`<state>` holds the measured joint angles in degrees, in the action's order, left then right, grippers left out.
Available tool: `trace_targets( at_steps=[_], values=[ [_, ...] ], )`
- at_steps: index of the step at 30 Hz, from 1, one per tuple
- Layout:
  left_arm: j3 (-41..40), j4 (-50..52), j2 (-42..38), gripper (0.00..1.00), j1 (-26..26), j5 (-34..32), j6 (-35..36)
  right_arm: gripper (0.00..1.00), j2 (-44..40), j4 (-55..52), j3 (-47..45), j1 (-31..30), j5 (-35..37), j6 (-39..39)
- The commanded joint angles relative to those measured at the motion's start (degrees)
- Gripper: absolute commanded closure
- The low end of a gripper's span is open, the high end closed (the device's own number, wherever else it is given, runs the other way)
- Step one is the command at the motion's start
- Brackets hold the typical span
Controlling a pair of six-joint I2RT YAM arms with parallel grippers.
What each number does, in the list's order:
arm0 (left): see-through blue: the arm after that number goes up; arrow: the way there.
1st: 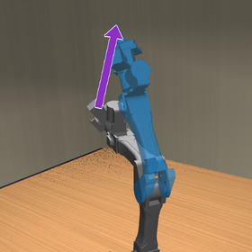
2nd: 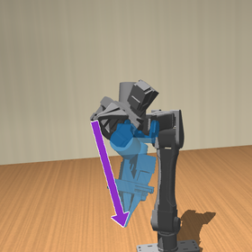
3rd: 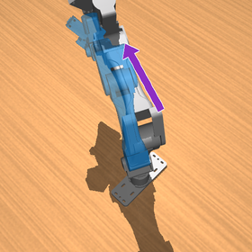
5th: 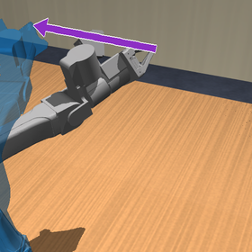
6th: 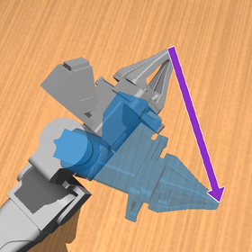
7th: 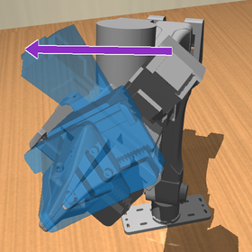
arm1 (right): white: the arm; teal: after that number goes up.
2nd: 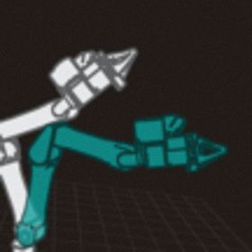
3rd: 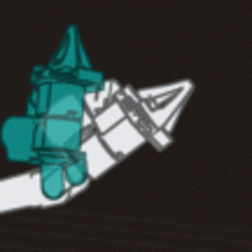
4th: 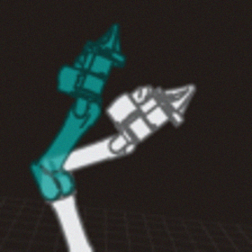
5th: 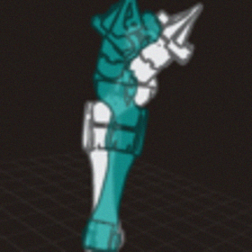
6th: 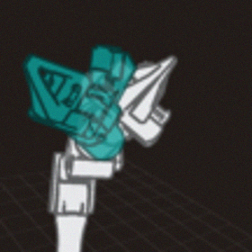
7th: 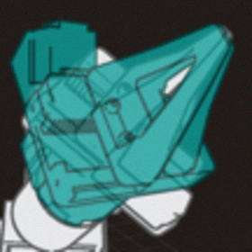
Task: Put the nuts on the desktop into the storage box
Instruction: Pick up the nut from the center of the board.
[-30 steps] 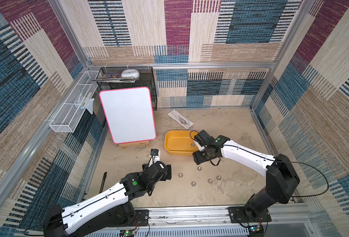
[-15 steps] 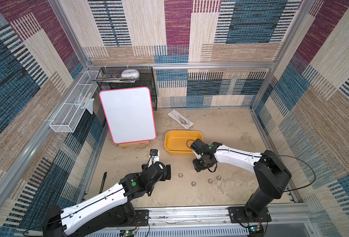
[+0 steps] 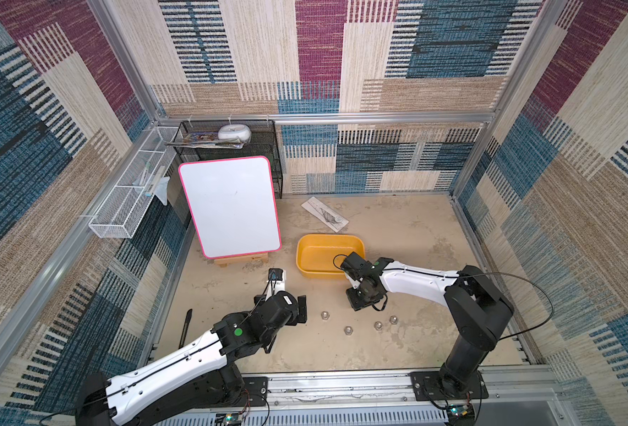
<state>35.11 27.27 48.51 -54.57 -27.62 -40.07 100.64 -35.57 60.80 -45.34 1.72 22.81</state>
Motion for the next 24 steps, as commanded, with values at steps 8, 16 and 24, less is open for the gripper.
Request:
trace_targets(
  at_steps=[8,16,24],
  values=[
    [-0.25,0.77,-0.69,0.00,0.07,-0.33,-0.05,0.79,0.71,-2.46,0.72,-0.18,1.00,-0.31],
    [-0.32,0.77,-0.87,0.00,0.05,-0.36,-0.12,0.81,-1.69,-4.63,2.60,-0.27,1.99,-0.04],
    [-0.24,0.81,-0.92,0.00,0.05,-0.20,-0.18,0.78,-3.09,-10.86,10.36,-0.28,4.40,-1.26]
  ],
)
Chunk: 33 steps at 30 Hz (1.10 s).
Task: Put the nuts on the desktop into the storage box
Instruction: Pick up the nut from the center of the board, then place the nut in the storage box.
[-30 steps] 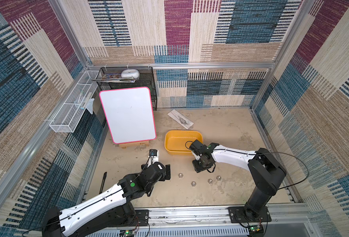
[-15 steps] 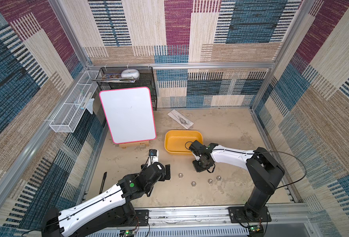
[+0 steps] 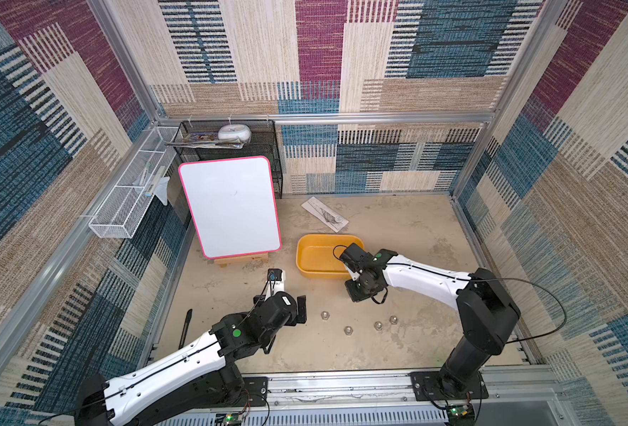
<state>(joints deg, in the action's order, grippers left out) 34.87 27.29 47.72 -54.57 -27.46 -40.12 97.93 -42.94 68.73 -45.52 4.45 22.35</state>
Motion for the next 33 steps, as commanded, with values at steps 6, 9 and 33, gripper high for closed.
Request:
trace_targets(
  at_steps=[6,9,33],
  values=[
    [0.03,0.92,-0.60,0.00,-0.01,0.15,-0.34,0.76,3.11,-8.39,14.70,-0.10,5.02,-3.10],
    [0.02,1.17,-0.95,0.00,0.01,0.30,-0.53,0.76,6.98,-10.27,21.06,-0.01,6.52,-4.26],
    [-0.38,1.12,-2.34,0.00,-0.11,1.26,-0.98,0.73,39.25,-13.27,52.43,5.35,3.38,-9.04]
  ],
)
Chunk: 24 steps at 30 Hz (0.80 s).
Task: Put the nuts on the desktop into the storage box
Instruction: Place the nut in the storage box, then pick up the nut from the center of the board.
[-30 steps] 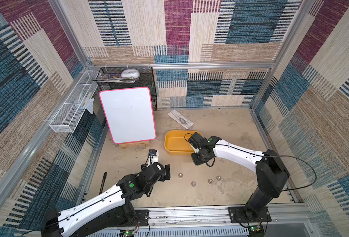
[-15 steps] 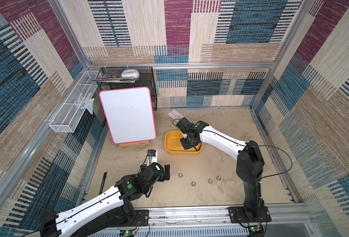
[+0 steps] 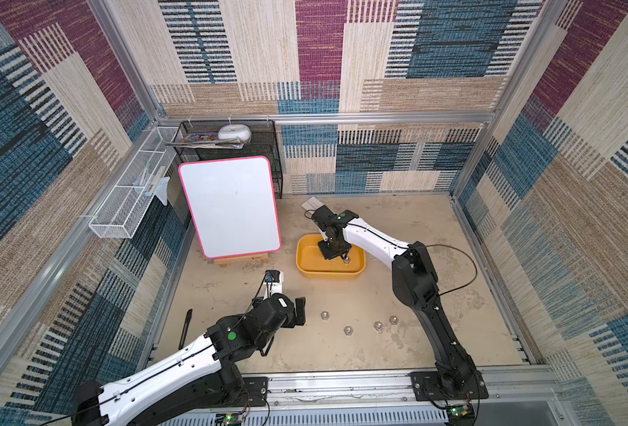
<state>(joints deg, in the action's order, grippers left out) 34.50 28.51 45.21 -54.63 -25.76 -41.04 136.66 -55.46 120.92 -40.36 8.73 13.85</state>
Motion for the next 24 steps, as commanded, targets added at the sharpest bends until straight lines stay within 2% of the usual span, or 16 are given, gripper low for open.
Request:
trace_targets(
  at_steps=[1,8,13,24],
  values=[
    [0.04,-0.08,0.16,0.00,-0.07,-0.44,-0.01,0.71,0.69,-0.55,0.19,0.24,-1.06,-0.57],
    [0.38,0.67,0.34,0.00,-0.04,-1.24,0.13,0.39,-1.74,-1.10,1.39,0.53,-0.04,-0.40],
    [0.41,0.93,0.58,0.00,-0.04,-1.88,0.10,0.34,-9.24,0.14,-2.68,0.54,0.78,0.21],
    [1.57,2.41,3.57,0.00,-0.04,-4.76,0.48,0.22,-39.54,13.66,-37.31,0.11,0.64,4.97]
  ],
)
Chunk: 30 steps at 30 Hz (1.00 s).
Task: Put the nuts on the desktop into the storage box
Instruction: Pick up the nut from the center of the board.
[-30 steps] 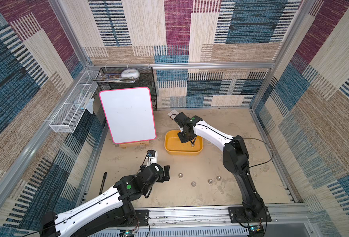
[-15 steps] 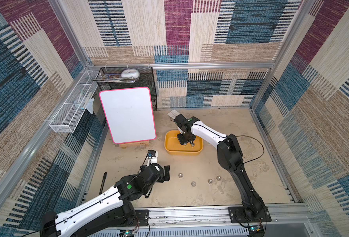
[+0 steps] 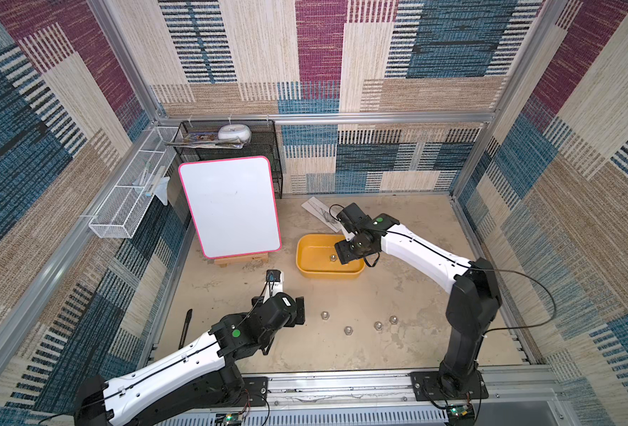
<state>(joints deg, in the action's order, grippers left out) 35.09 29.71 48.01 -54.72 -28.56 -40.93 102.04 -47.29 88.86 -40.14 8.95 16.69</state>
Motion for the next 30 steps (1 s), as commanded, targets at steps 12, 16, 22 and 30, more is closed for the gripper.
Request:
trace_targets(
  at_steps=[12,16,22,30],
  values=[
    [4.40,10.09,6.78,0.04,0.04,-0.04,-5.69,0.01,-31.27,21.68,-33.35,-0.14,-0.67,5.86],
    [6.04,14.82,9.99,0.14,0.14,2.37,-8.49,0.01,-36.73,25.15,-40.53,-0.16,-1.97,6.25],
    [8.22,19.75,18.18,0.36,2.82,9.87,-11.28,0.01,-42.56,30.62,-48.42,-0.20,-4.69,6.37],
    [8.88,22.35,26.16,0.49,9.16,15.93,-10.38,0.01,-45.27,34.23,-51.57,-0.43,-8.71,5.66]
  ],
)
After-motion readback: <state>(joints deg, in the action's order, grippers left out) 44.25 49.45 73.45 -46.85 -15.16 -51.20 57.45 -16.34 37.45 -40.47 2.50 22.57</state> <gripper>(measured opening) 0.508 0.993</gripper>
